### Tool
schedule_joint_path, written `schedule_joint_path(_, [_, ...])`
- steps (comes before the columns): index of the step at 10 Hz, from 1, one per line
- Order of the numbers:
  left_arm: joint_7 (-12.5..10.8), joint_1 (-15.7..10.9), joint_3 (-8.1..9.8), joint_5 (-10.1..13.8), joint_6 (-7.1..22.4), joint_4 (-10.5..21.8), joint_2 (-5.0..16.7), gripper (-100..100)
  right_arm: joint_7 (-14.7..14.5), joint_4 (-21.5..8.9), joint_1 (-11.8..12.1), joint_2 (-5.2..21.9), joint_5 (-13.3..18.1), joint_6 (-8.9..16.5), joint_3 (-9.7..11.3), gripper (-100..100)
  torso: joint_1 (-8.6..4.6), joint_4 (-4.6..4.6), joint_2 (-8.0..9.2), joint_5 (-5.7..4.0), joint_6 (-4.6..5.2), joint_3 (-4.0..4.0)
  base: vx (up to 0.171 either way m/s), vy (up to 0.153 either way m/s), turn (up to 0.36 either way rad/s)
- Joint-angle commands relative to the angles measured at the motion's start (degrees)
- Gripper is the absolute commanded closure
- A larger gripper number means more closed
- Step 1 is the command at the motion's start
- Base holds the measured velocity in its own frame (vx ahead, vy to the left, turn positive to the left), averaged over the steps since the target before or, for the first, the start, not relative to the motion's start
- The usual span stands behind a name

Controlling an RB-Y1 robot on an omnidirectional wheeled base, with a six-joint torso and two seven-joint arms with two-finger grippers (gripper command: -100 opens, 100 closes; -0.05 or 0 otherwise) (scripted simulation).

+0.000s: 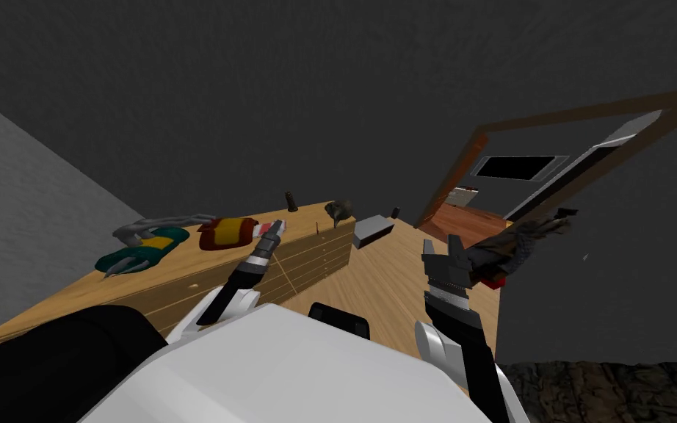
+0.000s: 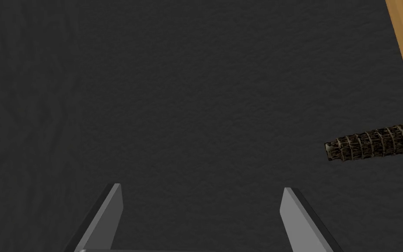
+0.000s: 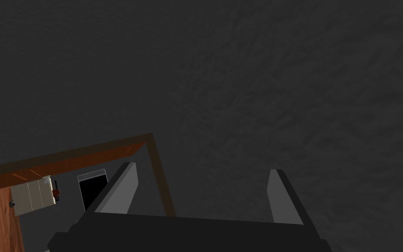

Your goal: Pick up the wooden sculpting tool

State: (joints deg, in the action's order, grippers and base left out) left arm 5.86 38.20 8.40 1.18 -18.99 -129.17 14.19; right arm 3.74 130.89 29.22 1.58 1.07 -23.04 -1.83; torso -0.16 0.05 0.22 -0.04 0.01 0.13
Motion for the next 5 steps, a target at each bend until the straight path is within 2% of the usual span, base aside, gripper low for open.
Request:
schedule_joint_path(1, [1.7,1.0,0.31,-0.3,0.2,0.1,0.9,-100,0.0,0.0,0.0,0.0,0.0,0.0,0.0,0,0.0,0.0,0.0,0.0,0.0,0.0,-0.033,-0.052,-0.131])
schedule_joint_path(2, [4.0,3.3,0.92,-1.1,0.6,0.2,2.7,-100,0.0,0.0,0.0,0.0,0.0,0.0,0.0,0,0.02,0.0,-0.04,0.0,-0.02,-0.02,-0.036,-0.077,-0.232])
schedule_joint_path(3, [4.5,3.3,0.92,-1.1,0.6,0.2,2.7,-100,0.0,0.0,0.0,0.0,0.0,0.0,0.0,0,-0.06,-0.01,-0.02,-0.01,0.0,-0.01,-0.038,-0.061,-0.161])
schedule_joint_path(4, [6.7,5.7,1.52,-2.0,1.1,0.3,4.4,-100,0.0,0.0,0.0,0.0,0.0,0.0,0.0,0,-0.01,0.0,-0.03,-0.01,-0.01,-0.02,-0.052,-0.074,-0.249])
schedule_joint_path(5, [7.4,5.7,1.52,-2.0,1.1,0.3,4.4,-100,0.0,0.0,0.0,0.0,0.0,0.0,0.0,0,-0.05,0.0,0.02,-0.01,0.0,0.01,-0.037,-0.059,-0.127])
